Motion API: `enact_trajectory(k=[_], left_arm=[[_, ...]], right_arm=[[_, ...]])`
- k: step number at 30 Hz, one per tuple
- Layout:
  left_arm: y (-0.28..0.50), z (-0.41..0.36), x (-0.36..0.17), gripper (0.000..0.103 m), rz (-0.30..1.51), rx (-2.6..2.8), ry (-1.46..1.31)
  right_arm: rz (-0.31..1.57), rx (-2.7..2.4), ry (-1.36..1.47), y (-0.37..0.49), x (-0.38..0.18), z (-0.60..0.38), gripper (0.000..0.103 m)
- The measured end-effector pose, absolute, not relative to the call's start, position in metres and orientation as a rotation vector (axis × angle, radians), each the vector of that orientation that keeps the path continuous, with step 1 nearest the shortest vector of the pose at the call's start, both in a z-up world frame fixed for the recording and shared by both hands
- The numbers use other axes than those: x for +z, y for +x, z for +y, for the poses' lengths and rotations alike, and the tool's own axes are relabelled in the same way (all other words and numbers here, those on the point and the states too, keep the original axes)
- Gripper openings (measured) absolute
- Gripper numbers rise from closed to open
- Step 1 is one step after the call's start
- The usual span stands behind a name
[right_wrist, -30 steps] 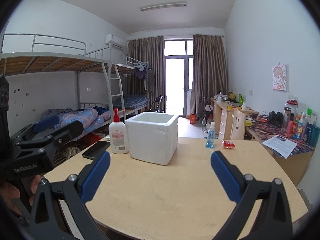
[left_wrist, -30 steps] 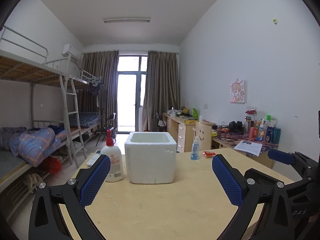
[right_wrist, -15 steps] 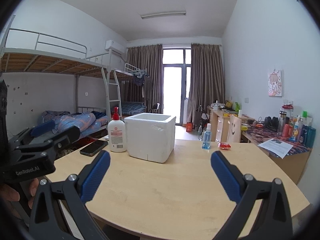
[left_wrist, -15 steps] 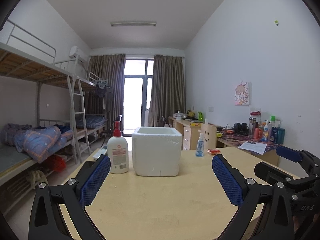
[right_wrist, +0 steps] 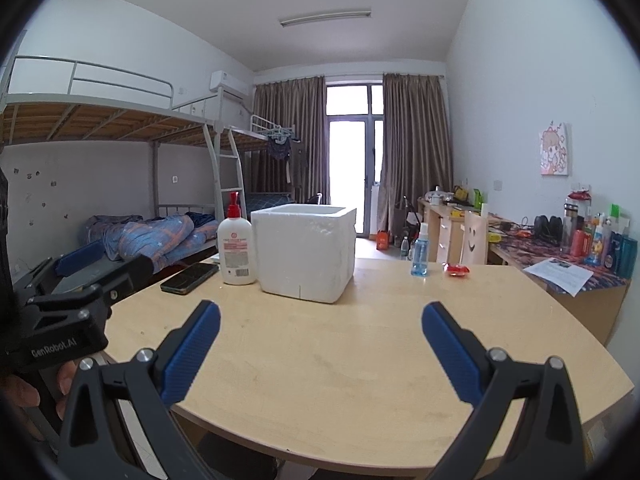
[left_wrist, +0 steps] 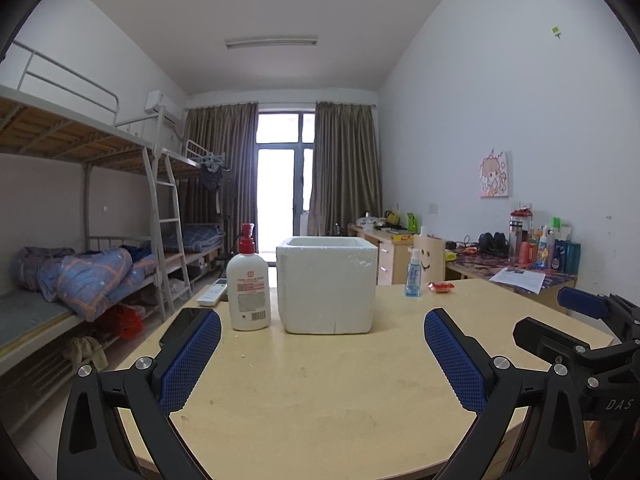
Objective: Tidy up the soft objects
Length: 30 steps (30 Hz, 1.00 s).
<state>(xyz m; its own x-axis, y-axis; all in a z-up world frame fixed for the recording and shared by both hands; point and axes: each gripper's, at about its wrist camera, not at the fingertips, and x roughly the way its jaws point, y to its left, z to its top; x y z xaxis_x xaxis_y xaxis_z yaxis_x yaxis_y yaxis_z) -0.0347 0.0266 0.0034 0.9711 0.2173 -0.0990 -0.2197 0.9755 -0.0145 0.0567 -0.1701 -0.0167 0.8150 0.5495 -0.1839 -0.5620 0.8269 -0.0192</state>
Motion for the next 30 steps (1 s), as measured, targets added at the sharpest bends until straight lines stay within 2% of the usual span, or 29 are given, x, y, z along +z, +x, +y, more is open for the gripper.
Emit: enact_trajectory(k=[30], left_arm=[[-0.032,0.016,-0.001,0.102,0.118,0.2,-0.002]], right_arm=[[0.175,0.574,-0.084,0.055,-0.016,-0.175,0.102]])
